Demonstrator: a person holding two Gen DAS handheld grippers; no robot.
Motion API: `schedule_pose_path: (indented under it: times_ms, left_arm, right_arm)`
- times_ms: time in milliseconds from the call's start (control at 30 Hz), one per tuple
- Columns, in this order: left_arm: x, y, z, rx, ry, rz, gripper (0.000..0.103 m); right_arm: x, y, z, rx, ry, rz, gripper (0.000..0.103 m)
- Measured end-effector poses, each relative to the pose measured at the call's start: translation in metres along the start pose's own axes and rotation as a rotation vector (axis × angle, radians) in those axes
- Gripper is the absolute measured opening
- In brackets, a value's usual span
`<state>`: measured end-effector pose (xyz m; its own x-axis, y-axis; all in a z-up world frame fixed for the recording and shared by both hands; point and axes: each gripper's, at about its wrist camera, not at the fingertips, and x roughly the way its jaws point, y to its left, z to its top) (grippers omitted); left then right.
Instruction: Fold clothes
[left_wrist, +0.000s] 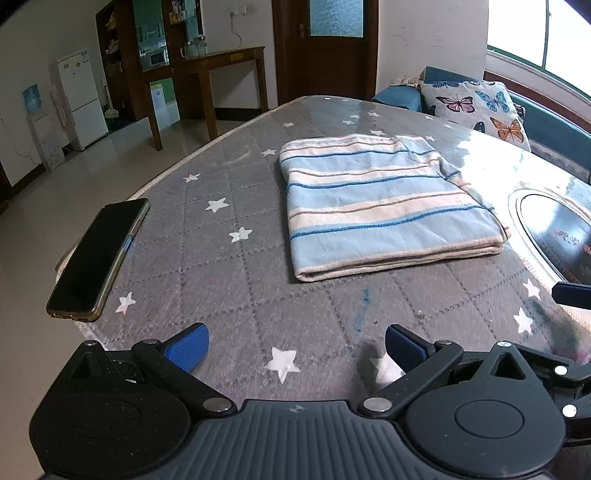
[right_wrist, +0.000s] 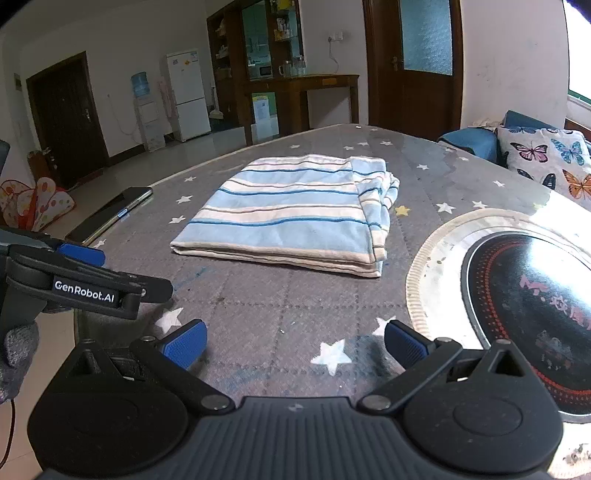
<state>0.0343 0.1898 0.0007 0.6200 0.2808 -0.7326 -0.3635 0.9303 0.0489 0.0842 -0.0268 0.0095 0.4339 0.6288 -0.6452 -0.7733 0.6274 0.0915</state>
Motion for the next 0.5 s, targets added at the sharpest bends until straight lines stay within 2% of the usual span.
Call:
schedule_pose_path:
  times_ms: [500]
  left_arm:
    - [-0.0065,-0.0007,-0.0092,0.003,-0.003,0.019,0.103]
  right_arm:
    - [-0.0048,0.0057,-0.0078,-0.002,0.012,-0.022,0.103]
